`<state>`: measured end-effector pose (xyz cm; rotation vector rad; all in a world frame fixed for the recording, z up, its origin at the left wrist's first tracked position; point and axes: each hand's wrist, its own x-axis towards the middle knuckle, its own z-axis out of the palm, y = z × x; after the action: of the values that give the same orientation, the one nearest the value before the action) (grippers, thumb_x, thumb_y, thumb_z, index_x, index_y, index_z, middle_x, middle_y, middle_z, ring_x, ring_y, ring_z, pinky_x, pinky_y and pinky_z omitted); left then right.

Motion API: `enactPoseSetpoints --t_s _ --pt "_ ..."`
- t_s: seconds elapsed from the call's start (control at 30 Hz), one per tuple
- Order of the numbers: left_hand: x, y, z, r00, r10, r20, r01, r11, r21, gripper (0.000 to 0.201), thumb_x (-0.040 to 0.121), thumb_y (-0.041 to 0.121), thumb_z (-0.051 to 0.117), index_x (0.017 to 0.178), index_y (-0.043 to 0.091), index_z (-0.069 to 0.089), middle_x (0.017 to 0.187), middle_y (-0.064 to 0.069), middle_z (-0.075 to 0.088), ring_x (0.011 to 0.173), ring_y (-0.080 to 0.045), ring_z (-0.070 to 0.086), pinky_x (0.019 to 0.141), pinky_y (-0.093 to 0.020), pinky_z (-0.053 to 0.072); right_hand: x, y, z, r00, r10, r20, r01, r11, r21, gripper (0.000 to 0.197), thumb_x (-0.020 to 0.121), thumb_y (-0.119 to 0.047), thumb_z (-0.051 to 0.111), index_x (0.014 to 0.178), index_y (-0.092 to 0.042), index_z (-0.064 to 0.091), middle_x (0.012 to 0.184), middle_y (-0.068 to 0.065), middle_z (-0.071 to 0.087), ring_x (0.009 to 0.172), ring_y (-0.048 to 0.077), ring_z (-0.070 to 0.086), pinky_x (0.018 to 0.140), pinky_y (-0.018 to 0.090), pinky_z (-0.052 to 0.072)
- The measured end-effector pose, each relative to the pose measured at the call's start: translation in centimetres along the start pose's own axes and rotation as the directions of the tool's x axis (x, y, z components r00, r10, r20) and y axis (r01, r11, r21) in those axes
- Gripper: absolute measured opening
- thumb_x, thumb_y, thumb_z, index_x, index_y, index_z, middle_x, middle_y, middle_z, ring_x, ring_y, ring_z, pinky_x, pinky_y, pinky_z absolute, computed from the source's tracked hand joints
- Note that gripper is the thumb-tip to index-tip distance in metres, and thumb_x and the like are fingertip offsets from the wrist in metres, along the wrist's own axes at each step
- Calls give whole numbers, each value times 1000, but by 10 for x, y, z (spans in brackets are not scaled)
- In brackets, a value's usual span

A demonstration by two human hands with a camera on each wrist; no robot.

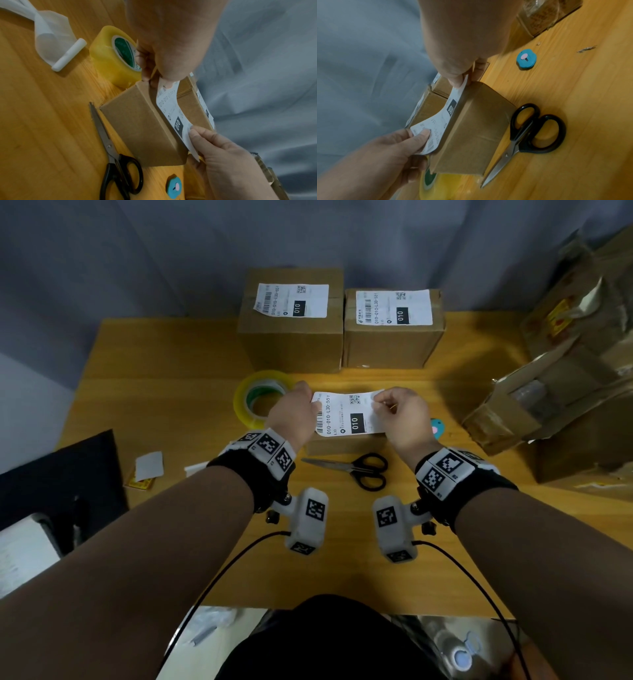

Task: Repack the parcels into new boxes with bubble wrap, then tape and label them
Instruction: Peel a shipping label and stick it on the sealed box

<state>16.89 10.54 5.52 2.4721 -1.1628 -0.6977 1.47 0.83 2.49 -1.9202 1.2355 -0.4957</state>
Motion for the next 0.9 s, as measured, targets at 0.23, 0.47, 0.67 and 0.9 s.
enactPoseSetpoints --t_s 0.23,0.47,0.67,0.9 --pt "1 0 1 1000 13 14 -14 997 76 23 101 23 40 112 3 42 95 -15 63 85 -29 62 62 -34 43 0 -1 1 1000 -6 -8 6 1000 -22 15 94 -13 56 104 -8 66 111 8 62 88 8 51 73 11 35" --pt "1 1 2 1000 -11 21 9 995 104 22 100 22 42 113 5 42 93 -11 64 81 -24 62 63 -33 48 0 -4 0 1000 -20 -3 20 998 -53 17 95 -13 55 107 -8 65 114 8 60 89 6 48 71 7 30" --pt "0 3 2 999 -20 26 17 994 108 22 100 24 40 113 6 40 94 -12 64 86 -28 64 73 -42 55 -2 -5 -1 999 -48 -6 47 995 -90 18 94 -11 54 107 -7 66 113 9 60 91 6 45 71 8 29" --pt "-1 7 2 998 -43 37 38 992 122 25 100 23 41 118 5 40 100 -14 65 91 -28 65 76 -42 56 -1 -5 -1 998 -62 -4 61 984 -166 20 94 -14 54 108 -8 67 113 9 60 109 21 52 84 17 34"
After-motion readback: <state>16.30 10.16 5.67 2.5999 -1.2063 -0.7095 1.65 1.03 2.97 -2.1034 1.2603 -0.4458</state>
